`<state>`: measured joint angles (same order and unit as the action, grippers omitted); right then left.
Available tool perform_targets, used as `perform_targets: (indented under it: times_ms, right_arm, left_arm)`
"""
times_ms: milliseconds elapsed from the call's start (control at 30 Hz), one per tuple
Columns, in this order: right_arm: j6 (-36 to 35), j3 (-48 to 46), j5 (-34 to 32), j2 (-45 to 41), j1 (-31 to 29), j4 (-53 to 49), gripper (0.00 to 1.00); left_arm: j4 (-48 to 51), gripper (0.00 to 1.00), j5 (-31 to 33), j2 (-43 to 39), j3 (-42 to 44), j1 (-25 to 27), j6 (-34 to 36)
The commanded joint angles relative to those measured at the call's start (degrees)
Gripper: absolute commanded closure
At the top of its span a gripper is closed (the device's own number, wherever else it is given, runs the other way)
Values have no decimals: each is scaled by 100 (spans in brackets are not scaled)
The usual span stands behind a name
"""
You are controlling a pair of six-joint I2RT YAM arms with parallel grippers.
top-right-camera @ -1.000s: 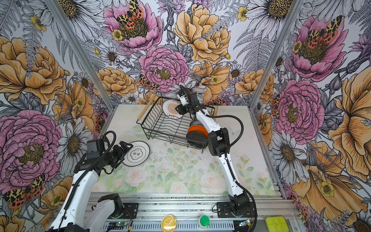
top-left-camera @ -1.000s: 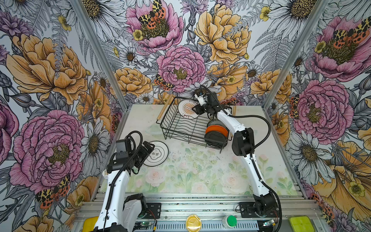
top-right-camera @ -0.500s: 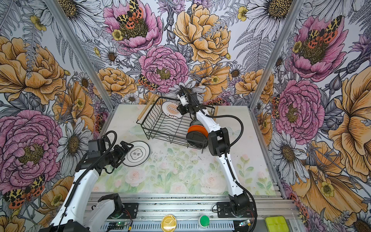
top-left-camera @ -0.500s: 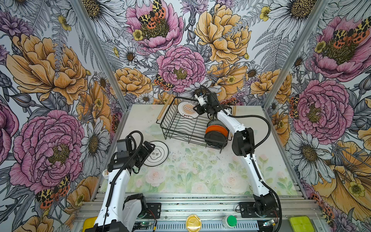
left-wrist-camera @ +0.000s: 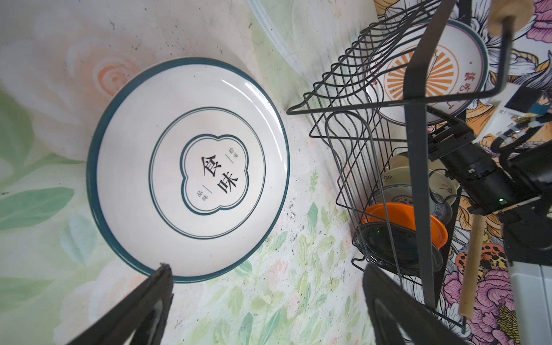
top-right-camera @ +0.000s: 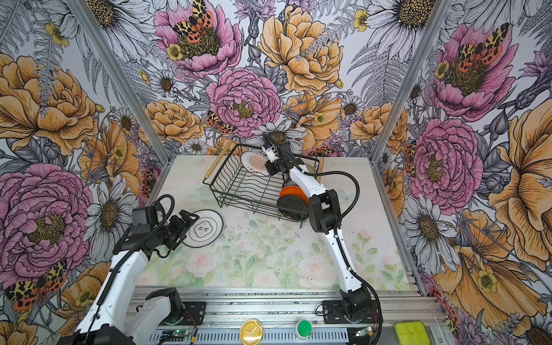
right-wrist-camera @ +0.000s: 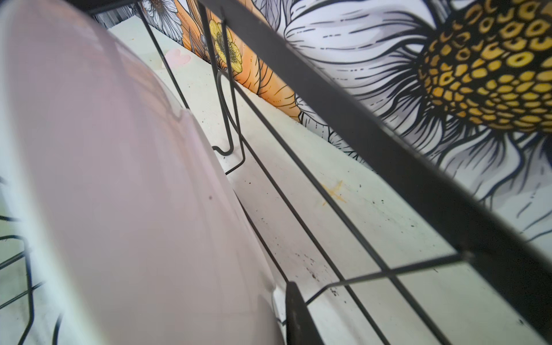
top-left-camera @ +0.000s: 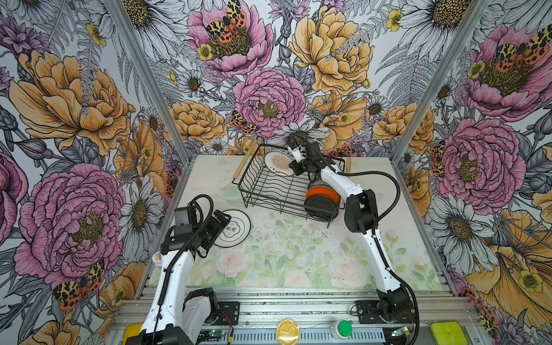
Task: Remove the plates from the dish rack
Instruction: 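Close the right gripper on the sunburst plate and lift it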
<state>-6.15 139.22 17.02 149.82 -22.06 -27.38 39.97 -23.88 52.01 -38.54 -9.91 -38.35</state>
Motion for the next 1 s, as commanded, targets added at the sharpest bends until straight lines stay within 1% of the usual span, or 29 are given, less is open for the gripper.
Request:
perform_targets:
  times_ms: [0, 100, 167, 200, 367, 533, 767, 967]
  right_arm:
    - [-117, 108, -9, -399, -79, 22, 84]
    - [-163, 137, -14, -440, -79, 22, 88]
    - [-180, 149, -14, -471, -73, 25, 94]
    - [-193, 149, -12, -492, -70, 26, 96]
    - [-249, 119, 12, -553, -70, 13, 98]
    - [-369, -65, -48, -807, -70, 13, 100]
    - [-683, -347, -309, -1444, -61, 13, 100]
    - [-779, -436, -477, -2083, -35, 8, 100]
  left_arm:
    - [-200, 1, 41, 19, 102, 33, 140]
    - [-208, 1, 35, 37, 110, 26, 139]
    - [-225, 1, 40, 45, 110, 26, 126]
    - [-226, 1, 36, 54, 115, 32, 128]
    - [-252, 1, 39, 86, 129, 33, 117]
    - [-257, 1, 50, 90, 137, 33, 117]
    - [-261, 1, 94, 13, 163, 66, -3]
    - [-260, 1, 168, -176, 260, 128, -214]
